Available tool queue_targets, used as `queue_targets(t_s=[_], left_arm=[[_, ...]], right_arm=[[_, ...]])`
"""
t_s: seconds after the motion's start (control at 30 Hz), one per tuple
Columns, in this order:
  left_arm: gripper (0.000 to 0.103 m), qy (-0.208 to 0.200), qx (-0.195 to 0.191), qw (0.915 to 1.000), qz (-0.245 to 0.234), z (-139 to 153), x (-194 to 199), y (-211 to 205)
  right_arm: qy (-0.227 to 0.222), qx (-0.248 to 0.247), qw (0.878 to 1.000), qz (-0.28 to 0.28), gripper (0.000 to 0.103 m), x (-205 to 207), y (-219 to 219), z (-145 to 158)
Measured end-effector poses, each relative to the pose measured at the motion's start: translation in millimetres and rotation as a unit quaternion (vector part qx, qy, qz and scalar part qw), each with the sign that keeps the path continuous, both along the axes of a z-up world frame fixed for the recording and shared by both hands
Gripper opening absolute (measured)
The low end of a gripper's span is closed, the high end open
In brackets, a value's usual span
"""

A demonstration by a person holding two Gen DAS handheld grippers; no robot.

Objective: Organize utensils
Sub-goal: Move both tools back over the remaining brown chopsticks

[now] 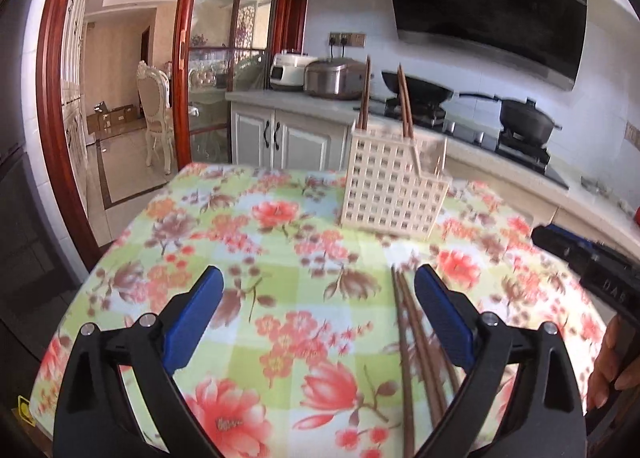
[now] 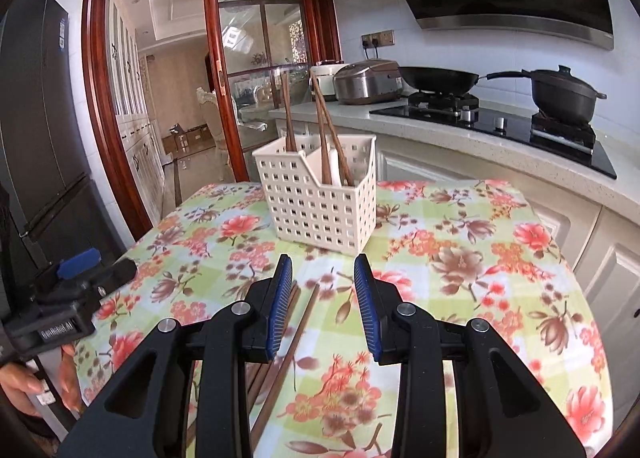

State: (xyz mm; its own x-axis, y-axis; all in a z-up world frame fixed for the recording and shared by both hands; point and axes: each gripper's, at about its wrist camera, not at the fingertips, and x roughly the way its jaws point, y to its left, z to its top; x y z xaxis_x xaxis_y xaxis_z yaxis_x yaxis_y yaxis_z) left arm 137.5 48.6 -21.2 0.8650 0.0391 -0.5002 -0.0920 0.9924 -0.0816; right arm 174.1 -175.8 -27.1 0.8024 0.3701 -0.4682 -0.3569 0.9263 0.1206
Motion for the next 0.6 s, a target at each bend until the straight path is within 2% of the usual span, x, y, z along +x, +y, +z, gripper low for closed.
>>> queue_targets(t_s=[0.17, 0.33, 0.6], left_arm=[[0.093, 0.021, 0.001, 0.9998, -0.003, -27, 1, -2], [0.093, 0.029, 0.009, 0.9995, -0.004, -40, 3, -3], [0.093, 0.044, -0.005, 0.9990, 0.007, -56, 6, 9]], right_arm=[[0.021, -0.010, 1.000, 0.001, 0.033, 2, 7, -23], [0.045, -0.019, 0.999, -0.002, 0.033, 9, 13, -43], [0.074, -0.032, 0.997, -0.003, 0.033, 17, 27, -65]])
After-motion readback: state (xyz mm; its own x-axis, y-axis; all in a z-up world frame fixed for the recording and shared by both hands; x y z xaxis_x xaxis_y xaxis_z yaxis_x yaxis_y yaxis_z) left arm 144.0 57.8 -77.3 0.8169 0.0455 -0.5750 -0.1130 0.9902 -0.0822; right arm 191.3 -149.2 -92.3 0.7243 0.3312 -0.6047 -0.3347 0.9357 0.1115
